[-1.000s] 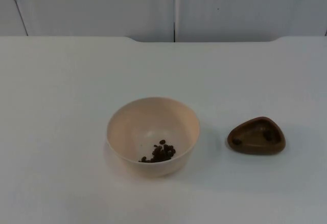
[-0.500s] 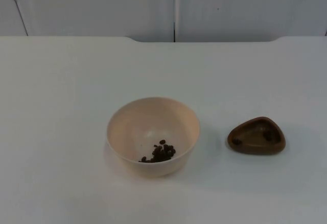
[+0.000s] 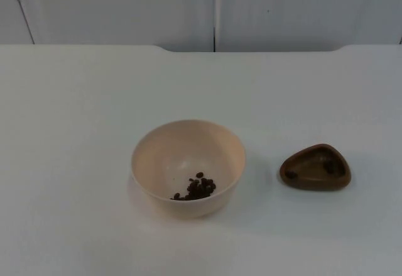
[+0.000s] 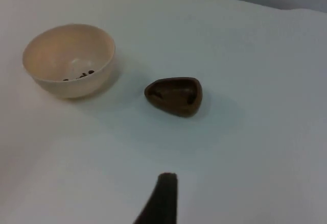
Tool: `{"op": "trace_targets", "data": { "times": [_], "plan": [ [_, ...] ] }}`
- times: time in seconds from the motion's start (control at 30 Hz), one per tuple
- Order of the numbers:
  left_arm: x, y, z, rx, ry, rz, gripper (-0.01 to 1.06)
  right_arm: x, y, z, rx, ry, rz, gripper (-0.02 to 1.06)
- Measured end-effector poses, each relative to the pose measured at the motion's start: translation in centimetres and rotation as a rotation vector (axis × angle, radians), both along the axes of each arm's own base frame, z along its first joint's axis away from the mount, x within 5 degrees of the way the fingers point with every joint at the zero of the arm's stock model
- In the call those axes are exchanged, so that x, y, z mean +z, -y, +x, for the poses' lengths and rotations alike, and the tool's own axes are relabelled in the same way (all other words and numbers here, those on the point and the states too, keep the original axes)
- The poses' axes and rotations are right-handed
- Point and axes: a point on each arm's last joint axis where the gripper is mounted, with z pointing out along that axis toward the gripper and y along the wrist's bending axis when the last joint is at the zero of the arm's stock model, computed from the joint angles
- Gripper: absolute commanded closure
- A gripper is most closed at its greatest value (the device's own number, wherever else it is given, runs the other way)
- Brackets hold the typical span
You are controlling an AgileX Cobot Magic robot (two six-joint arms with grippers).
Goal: Pick up the bowl with the left hand and pour the coffee beans from the cup into the bowl with the right hand.
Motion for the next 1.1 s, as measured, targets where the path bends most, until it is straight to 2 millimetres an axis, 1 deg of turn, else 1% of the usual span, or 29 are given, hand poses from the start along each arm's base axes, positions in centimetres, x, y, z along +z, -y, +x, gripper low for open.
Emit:
{"op": "trace_targets", "data": {
  "times": [0.07, 0.1, 0.17, 0.23, 0.4, 1.1],
  "plan": [
    [0.00, 0.00, 0.00, 0.000, 0.000, 0.000, 0.10, 0.00, 0.10, 0.04, -0.014, -0.001, 0.001, 0.09],
    [0.00, 0.00, 0.00, 0.000, 0.000, 0.000, 0.10, 0.00, 0.12, 0.05, -0.019, -0.002, 0.004, 0.09],
    [0.00, 0.00, 0.00, 0.000, 0.000, 0.000, 0.01, 0.00, 0.16, 0.06, -0.024, -0.002, 0.005, 0.02],
    [0.00, 0.00, 0.00, 0.000, 0.000, 0.000, 0.00, 0.00, 0.16, 0.06, -0.025, -0.003, 0.007, -0.01],
    [0.00, 0.24, -0.14, -0.019, -0.014, -0.025, 0.00, 0.00, 0.22, 0.09, -0.030, -0.001, 0.002, -0.01],
    [0.02, 0.27, -0.15, -0.021, -0.014, -0.029, 0.00, 0.00, 0.22, 0.09, -0.030, -0.001, 0.002, -0.01]
  ]
}}
